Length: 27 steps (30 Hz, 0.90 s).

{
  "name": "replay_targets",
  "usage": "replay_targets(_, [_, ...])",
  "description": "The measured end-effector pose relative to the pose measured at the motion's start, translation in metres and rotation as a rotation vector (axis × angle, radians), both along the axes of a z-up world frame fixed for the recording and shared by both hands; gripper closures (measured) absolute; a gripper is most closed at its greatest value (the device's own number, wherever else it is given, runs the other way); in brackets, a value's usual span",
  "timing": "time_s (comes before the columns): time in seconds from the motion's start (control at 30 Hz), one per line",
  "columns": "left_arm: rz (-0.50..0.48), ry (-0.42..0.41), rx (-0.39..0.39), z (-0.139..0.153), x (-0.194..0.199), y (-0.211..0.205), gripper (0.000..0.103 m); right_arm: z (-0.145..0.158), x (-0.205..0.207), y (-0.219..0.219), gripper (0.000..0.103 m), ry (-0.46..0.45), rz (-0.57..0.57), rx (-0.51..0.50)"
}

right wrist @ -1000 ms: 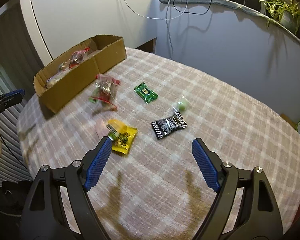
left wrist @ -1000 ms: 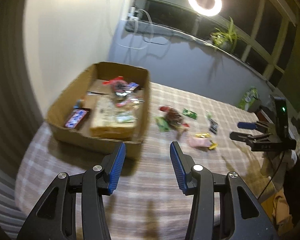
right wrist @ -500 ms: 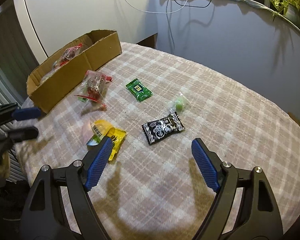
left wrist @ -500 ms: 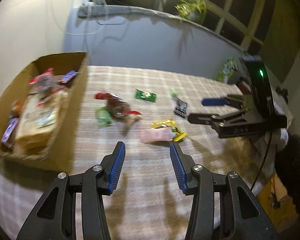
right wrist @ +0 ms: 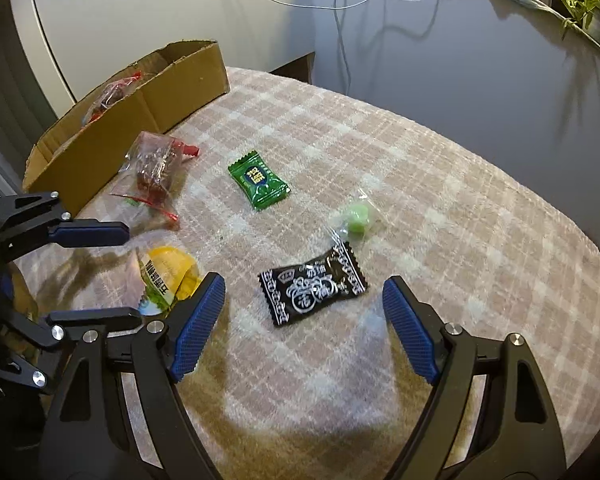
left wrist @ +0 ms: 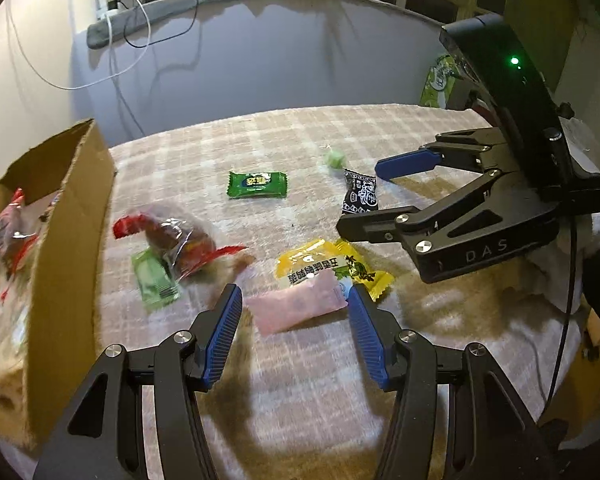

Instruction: Organize snacks

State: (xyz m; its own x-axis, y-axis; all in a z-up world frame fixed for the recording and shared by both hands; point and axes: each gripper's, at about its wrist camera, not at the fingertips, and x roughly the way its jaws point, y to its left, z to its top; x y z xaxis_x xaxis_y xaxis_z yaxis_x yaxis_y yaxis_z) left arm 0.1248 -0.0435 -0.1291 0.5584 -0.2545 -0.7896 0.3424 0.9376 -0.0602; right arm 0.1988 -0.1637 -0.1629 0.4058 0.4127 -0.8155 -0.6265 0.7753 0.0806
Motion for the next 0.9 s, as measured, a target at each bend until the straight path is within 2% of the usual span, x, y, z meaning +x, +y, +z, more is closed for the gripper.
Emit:
replay_targets(0.17, [-0.005, 0.018, -0.006, -0.007, 0.002, 0.000, 0.049, -0.001, -0.002, 0.004, 0.020, -0.017, 0.016, -0.019])
replay_targets(0.23, [-0.012, 0.017, -0.014, -0.007, 0.001, -0.001, 0.056, -0.001, -0.003, 0.003, 0.028, -0.030, 0.010, -0.030])
replay_targets(0.3, [-0.014, 0.017, -0.012, -0.007, 0.001, -0.002, 0.057, 0.000, -0.003, 0.000, 0.039, -0.037, 0.004, -0.037])
replay_targets(0.43, [-0.024, 0.011, -0.009, -0.007, -0.002, -0.003, 0.071, 0.002, -0.001, -0.005, 0.048, -0.043, -0.003, -0.046])
replay_targets(0.5, [-0.028, 0.006, -0.001, -0.008, -0.001, -0.004, 0.073, 0.002, -0.001, -0.007, 0.052, -0.043, -0.004, -0.048])
replay_targets(0.53, [-0.031, 0.004, 0.002, -0.008, -0.002, -0.005, 0.082, 0.003, -0.002, -0.008, 0.053, -0.042, -0.006, -0.046])
replay_targets(0.63, [-0.032, 0.001, 0.006, -0.008, -0.003, -0.006, 0.089, 0.003, -0.001, -0.009, 0.060, -0.046, -0.014, -0.045])
replay_targets(0.9, [-0.023, 0.015, -0.021, -0.005, -0.010, 0.003, 0.094, 0.006, -0.003, -0.017, 0.068, -0.035, -0.029, -0.023])
